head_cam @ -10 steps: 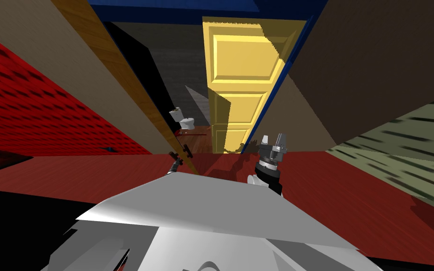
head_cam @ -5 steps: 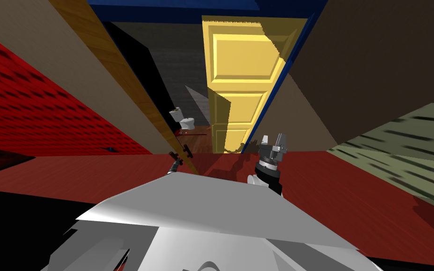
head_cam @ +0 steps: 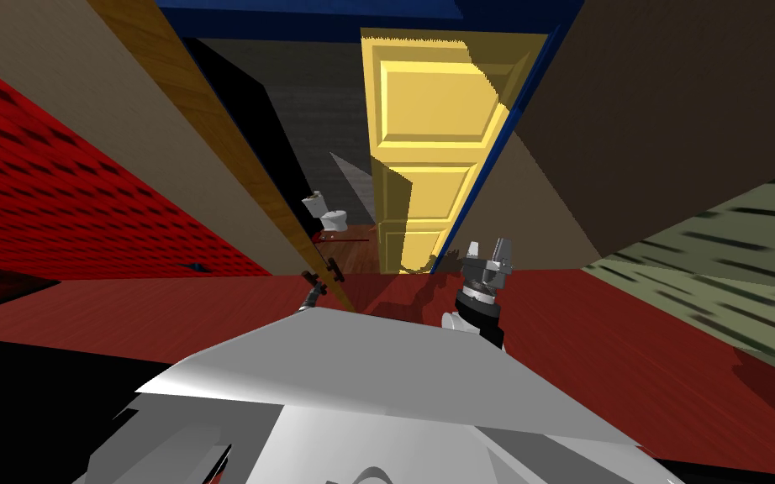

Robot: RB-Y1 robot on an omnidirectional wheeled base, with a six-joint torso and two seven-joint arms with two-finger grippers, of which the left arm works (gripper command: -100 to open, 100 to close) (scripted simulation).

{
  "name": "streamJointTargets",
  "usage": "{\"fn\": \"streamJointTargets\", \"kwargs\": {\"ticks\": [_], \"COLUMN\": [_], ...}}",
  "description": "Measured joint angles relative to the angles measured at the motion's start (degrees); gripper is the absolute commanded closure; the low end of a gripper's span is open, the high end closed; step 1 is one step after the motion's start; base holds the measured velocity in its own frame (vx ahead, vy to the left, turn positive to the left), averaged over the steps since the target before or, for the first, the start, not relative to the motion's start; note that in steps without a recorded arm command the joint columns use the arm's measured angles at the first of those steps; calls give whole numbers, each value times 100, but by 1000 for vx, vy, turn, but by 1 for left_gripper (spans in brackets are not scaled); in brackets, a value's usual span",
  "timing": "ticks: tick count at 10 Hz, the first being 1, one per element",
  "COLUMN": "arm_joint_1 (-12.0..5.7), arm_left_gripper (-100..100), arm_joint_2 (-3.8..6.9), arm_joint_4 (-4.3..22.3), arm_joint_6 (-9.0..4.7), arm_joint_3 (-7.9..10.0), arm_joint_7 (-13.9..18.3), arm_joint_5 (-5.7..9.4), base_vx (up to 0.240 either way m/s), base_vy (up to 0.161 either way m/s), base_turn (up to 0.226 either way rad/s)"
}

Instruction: Pull the door open

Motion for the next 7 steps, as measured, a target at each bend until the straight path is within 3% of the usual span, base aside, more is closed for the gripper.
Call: {"fn": "streamJointTargets", "kwargs": {"ticks": [2,7], "arm_joint_1": [-60,24], "arm_left_gripper": [100,100], "arm_joint_2": [13,47], "arm_joint_4": [109,-13], "arm_joint_6": [-48,-15], "arm_joint_3": [7,-27], "arm_joint_7": [-12,60], "arm_joint_5": [5,-19], "base_vx": [0,-33], "base_vy": [0,18], "base_turn": [0,-1]}}
